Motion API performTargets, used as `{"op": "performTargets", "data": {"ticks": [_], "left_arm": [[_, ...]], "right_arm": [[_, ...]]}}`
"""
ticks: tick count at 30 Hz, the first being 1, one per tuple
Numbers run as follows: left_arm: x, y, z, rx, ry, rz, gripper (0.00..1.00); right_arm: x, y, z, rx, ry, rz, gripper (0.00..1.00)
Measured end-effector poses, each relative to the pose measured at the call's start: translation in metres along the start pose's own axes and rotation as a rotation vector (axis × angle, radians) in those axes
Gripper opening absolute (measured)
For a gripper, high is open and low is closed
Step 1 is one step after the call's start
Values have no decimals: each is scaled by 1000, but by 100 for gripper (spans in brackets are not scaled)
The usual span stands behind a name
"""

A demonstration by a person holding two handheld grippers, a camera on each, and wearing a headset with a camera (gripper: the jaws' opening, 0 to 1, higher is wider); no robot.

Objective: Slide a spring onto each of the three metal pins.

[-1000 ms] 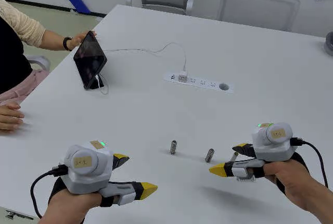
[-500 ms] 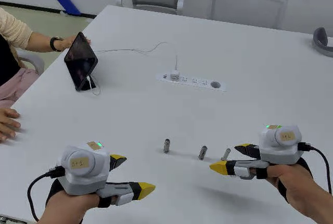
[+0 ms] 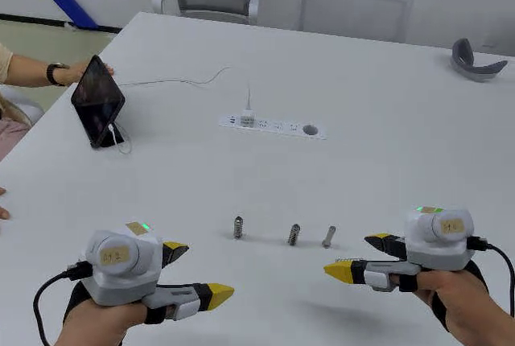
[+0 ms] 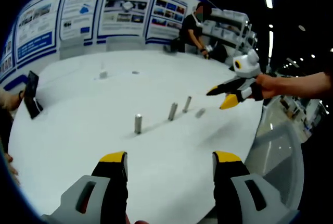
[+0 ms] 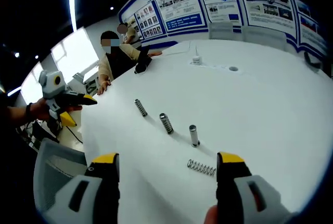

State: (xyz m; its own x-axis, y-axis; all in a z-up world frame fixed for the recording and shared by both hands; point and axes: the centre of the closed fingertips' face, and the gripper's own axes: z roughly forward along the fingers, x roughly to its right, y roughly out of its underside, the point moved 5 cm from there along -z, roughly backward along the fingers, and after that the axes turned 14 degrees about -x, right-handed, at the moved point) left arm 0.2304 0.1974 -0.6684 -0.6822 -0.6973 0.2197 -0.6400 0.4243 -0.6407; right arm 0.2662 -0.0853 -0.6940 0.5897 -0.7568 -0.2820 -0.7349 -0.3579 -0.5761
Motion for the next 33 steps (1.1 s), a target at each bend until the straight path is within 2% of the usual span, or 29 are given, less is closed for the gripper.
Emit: {"op": "performTargets", "data": {"ticks": [5, 13, 26, 33], "left_arm": [[3, -5, 6, -6, 12, 16, 68], [11, -13, 15, -14, 32, 40, 68], [28, -29, 38, -32, 80, 90, 68], [39, -36, 50, -41, 103, 111, 68]], "right_arm": [[1, 10, -7, 19, 19, 22, 79], [1, 24, -19, 41, 21, 62, 80], [2, 52, -34, 37, 39, 88, 82], [3, 58, -43, 55, 34, 97, 82]]}}
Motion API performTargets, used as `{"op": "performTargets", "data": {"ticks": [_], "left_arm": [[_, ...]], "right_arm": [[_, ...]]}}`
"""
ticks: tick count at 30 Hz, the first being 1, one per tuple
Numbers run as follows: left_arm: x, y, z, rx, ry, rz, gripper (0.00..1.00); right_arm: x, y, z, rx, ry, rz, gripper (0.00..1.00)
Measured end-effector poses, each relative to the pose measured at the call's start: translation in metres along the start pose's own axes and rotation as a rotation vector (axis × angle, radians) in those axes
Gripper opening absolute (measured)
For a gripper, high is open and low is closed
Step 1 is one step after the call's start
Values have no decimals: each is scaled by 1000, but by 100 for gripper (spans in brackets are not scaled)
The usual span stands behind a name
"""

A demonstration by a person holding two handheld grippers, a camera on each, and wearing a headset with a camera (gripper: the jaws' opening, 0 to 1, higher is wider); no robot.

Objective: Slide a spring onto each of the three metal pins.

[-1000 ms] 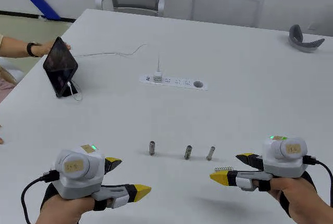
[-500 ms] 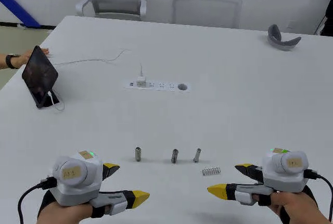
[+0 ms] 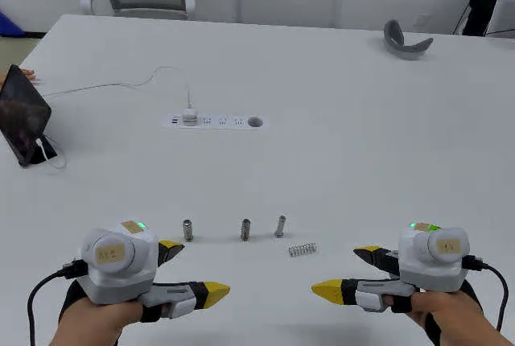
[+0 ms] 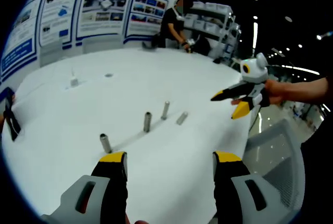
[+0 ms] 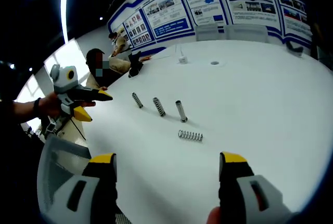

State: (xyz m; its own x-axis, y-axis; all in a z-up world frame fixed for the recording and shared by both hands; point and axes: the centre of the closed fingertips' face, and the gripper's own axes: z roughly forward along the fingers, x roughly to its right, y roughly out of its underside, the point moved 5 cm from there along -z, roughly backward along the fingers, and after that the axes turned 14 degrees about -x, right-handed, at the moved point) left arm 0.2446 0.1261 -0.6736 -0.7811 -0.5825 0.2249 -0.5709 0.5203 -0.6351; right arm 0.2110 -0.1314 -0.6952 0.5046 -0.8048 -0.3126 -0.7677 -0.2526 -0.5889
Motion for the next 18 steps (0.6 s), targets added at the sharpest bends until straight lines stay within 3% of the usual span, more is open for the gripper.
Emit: {"op": "performTargets", "data": {"ticks": [18], "left_arm": [[13, -22, 30, -40, 57, 85, 68]], "right_arm": [[3, 4, -6, 2, 9, 10, 84]]}}
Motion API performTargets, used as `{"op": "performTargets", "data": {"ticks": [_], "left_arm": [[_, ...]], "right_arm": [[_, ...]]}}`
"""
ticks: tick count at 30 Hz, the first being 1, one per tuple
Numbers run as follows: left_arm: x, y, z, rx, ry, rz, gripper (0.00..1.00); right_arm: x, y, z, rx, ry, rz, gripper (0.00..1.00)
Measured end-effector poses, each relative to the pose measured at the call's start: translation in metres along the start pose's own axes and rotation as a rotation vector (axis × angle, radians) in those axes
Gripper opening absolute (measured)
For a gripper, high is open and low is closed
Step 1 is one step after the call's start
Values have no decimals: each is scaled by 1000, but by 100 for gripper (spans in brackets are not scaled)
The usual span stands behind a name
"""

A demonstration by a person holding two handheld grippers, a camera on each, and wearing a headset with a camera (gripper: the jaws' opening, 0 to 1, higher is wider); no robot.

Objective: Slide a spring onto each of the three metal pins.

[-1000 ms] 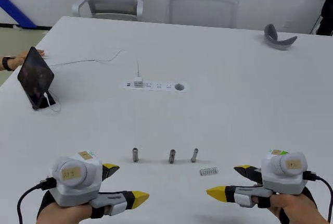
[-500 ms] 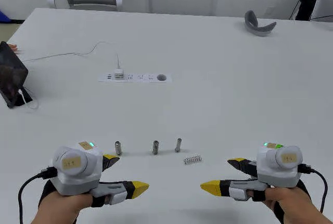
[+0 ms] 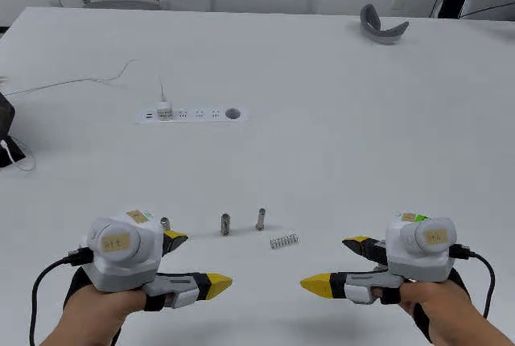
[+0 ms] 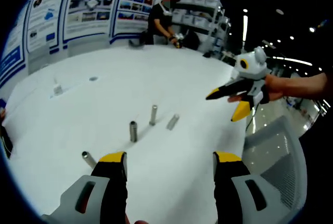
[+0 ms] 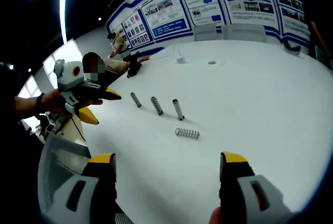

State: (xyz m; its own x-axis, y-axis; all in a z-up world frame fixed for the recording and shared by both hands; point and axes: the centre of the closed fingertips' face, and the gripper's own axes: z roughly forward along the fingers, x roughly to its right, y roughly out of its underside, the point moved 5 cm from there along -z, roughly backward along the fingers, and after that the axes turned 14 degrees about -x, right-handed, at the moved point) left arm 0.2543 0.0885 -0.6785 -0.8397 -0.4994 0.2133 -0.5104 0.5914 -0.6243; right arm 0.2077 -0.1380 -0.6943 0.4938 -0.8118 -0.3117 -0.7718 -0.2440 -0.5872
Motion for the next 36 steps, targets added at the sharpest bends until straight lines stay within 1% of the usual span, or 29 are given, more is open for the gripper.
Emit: {"op": "performTargets", "data": {"ticks": [3, 6, 13, 16, 20, 26, 27, 29, 36], "left_arm": [[4, -5, 6, -11, 15, 25, 69], [8, -10, 13, -31, 27, 65, 69], [16, -22, 28, -57, 54, 131, 70], [20, -25, 37, -89, 61, 184, 70], [24, -28, 47, -118, 77, 223, 71], [28, -33, 60, -145, 90, 260, 71], [28, -34, 61, -145, 87, 263, 70], [29, -37, 64, -155, 73, 295, 69], [36, -43, 78, -166, 100, 312, 69]], "right_arm": [[-1, 1, 0, 1, -1, 4, 84], [-5, 4, -1, -8, 0, -3, 85], [-6, 7, -3, -3, 0, 5, 85], [-8, 8, -5, -3, -5, 8, 84], [-7, 11, -7, -18, 4, -5, 84], [-9, 15, -12, -15, 4, 7, 84], [-9, 15, -12, -15, 4, 9, 84], [-8, 17, -12, -15, 3, 12, 84], [-9, 18, -16, -6, 0, 16, 84]]}}
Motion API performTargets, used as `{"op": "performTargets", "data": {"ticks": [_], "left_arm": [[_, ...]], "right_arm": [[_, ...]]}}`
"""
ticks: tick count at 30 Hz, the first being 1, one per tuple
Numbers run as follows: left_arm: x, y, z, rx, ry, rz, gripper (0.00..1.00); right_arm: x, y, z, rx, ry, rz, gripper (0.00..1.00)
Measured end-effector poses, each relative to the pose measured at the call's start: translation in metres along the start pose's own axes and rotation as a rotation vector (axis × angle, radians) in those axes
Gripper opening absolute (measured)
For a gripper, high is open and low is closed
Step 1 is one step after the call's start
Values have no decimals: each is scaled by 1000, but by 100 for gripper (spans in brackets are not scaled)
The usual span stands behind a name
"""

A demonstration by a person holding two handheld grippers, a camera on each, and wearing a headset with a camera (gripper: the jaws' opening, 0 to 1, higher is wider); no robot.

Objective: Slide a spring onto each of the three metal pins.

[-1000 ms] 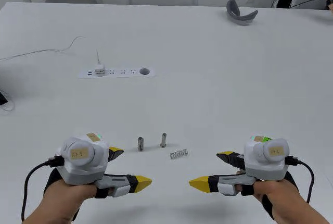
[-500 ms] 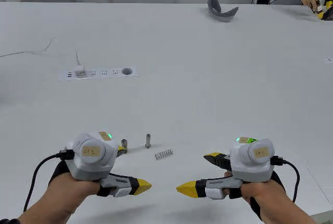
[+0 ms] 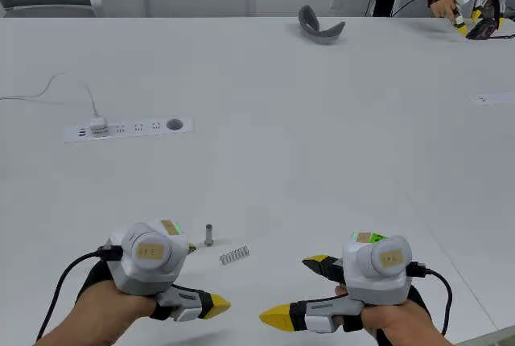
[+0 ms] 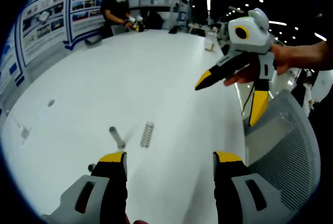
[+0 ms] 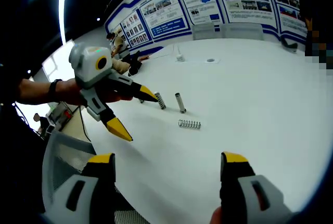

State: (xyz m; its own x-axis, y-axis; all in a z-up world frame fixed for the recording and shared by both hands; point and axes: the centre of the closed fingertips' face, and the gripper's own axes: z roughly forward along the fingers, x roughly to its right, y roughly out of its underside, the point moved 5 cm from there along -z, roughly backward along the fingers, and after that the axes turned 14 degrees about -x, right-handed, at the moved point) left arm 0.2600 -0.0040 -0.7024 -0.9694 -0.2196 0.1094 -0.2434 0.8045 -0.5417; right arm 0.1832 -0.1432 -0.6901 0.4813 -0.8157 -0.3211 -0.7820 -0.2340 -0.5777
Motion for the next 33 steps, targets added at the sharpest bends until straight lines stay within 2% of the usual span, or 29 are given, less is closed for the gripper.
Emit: {"op": "performTargets", "data": {"ticks": [6, 14, 20, 25, 29, 33], "left_arm": [[-1, -6, 14, -13, 16, 4, 69], [-9, -16, 25, 1, 14, -17, 66], [-15, -16, 37, -1, 0, -48, 60], [-17, -16, 49, -20, -3, -49, 55], [-19, -19, 59, -28, -15, -37, 49], [-23, -20, 68, -37, -19, -54, 43]], "right_arm": [[3, 0, -4, 2, 3, -3, 84], [3, 2, -4, 4, -4, -2, 84], [3, 4, -3, 4, -8, 4, 84], [4, 5, -4, 6, -10, 13, 84], [5, 7, -6, 10, -9, 20, 83], [7, 10, -8, 14, -11, 34, 83]]}}
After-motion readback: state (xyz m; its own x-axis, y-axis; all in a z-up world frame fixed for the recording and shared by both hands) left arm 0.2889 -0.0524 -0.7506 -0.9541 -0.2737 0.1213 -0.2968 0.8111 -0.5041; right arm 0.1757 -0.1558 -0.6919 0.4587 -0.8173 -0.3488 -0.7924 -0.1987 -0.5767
